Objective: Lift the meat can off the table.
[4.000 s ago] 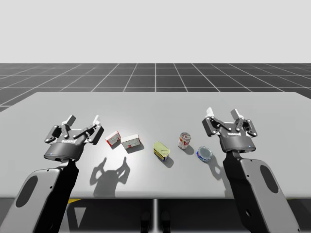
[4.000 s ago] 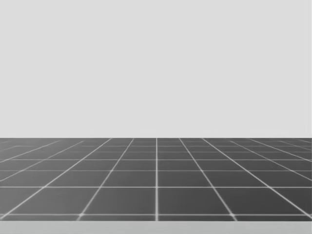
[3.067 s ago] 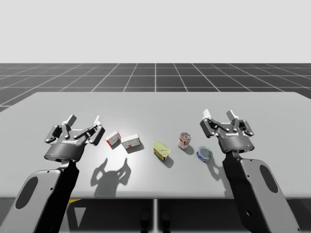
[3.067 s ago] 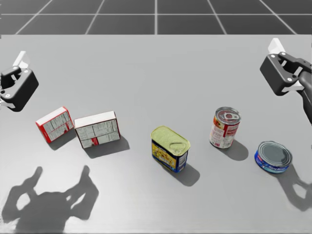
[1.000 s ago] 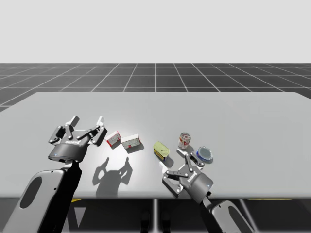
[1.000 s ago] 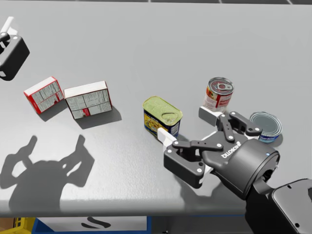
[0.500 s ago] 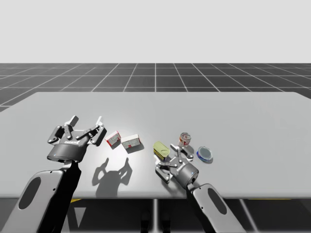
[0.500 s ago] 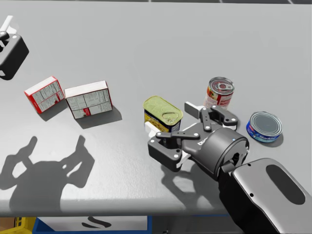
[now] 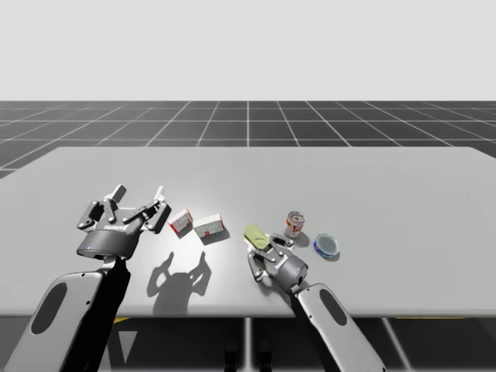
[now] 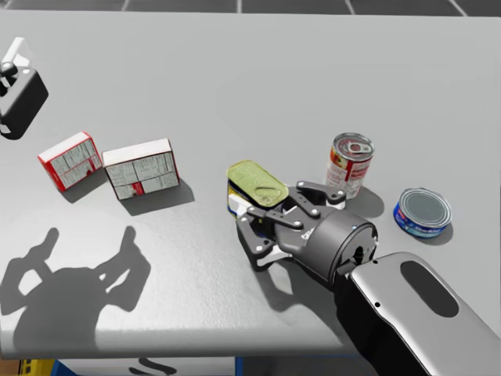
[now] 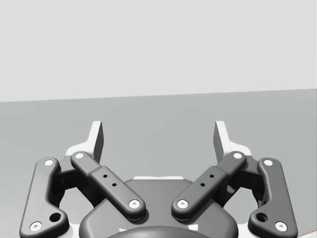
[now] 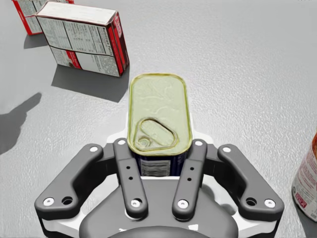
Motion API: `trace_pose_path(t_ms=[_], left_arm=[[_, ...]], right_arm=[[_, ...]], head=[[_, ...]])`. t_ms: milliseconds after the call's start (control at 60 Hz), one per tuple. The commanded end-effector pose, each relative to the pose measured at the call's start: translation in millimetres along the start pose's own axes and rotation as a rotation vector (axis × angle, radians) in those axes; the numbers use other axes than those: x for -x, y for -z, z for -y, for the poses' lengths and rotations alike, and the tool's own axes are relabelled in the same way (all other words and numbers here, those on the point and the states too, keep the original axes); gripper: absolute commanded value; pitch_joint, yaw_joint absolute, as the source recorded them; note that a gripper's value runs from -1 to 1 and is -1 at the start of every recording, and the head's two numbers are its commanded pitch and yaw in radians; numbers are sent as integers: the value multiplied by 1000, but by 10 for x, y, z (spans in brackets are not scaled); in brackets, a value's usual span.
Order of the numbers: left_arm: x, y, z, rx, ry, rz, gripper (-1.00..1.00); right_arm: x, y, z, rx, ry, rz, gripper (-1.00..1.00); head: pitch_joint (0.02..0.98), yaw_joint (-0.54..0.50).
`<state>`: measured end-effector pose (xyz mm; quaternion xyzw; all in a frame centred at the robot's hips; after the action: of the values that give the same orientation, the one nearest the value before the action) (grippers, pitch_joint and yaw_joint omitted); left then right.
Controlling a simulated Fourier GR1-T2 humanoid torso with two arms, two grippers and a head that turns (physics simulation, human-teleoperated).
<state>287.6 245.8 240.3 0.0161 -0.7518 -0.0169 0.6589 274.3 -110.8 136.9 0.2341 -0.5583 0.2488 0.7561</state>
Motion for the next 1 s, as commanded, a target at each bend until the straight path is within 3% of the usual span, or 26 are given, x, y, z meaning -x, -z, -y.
trace_pose_path(t_ms=[17, 167, 300, 450, 683, 1000], left_arm=[[-2, -3, 5, 0, 1, 2, -1000], [6, -2, 14, 2, 4, 0, -1000], [25, 4, 23, 3, 7, -5, -1000], [44, 9, 35, 4, 10, -10, -1000], [46, 6, 34, 4, 8, -11, -1000], [10, -5, 8, 2, 0, -6, -1000]], right_arm=[[67, 5, -24, -4, 28, -3, 973], [63, -7, -3, 0, 35, 6, 956], [62, -15, 4, 4, 28, 16, 965], [62, -20, 8, 8, 18, 22, 970], [46, -32, 4, 18, 1, 39, 966], [-290, -190, -72, 39, -80, 133, 940]], head=[[839, -31], [731, -28], [593, -33], [508, -38], [471, -38], [463, -32]])
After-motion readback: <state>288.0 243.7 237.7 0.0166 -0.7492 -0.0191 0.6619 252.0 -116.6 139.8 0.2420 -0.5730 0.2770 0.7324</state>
